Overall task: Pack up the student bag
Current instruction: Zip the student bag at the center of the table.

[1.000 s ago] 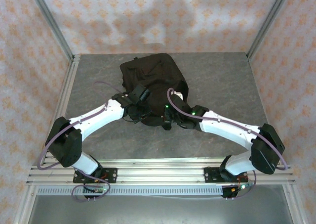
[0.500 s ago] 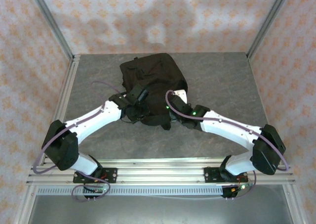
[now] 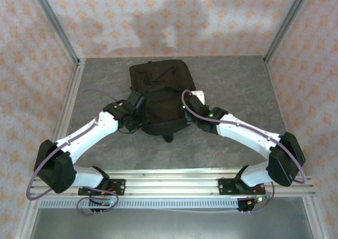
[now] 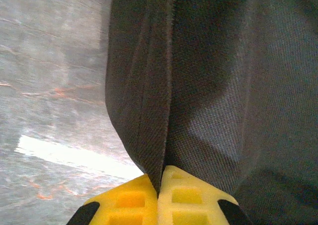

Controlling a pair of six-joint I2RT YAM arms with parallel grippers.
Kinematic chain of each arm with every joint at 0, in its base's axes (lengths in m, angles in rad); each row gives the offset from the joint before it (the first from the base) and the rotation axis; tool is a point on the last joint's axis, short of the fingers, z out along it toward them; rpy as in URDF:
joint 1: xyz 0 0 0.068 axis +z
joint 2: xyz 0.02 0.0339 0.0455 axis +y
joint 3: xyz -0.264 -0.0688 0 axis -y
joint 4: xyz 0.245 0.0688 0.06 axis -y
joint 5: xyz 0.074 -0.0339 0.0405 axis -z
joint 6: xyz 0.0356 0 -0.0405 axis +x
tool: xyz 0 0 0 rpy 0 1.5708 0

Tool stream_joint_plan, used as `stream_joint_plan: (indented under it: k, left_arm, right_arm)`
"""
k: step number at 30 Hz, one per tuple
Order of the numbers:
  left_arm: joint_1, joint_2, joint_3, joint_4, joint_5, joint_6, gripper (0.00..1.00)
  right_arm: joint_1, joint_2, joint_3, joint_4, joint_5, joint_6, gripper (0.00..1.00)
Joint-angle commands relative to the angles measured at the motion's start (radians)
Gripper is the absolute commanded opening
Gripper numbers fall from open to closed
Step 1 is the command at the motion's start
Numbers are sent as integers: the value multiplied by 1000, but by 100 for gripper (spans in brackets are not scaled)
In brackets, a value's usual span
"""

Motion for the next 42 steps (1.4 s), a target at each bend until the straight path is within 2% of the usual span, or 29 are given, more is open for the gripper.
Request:
stream_joint_plan:
  k: [1,5,9,12,14,16,21,25,30,35,42]
  left_arm:
    - [99,-61,-29,-166,-106,90,0]
    - [211,-91,-8,-201,-145,135,0]
    - [250,-89,34,-217,-205,125,1]
    - [252,-88,43,-223,-147,81,23]
    - [249,-106,27,-211,-69,32,34]
    - [207,-134,22,-198,-12,-20,41]
    - [-30,-147,111,-242,-93,-194,60]
    - [-123,-106,107,-195,-66,-364,66]
    - [-174,-43,65,-89,-68,-530,71]
    - [-216,35,102,-35,-116,-587,73]
    - [-250,146,119,34,-111,-666,71]
  right_arm:
    - [-21,21,39,10,-11,22,0]
    - [-21,55,37,91,-208,83,0]
    - [0,106,52,153,-310,190,0]
    - [11,118,57,168,-323,246,0]
    - [12,115,57,166,-319,265,0]
    - [14,108,57,156,-304,268,0]
    - [18,93,54,141,-253,270,0]
    - [26,83,52,141,-225,280,0]
    - [34,65,38,157,-196,289,0]
    - [40,62,17,172,-194,299,0]
    - [41,53,-6,190,-177,305,0]
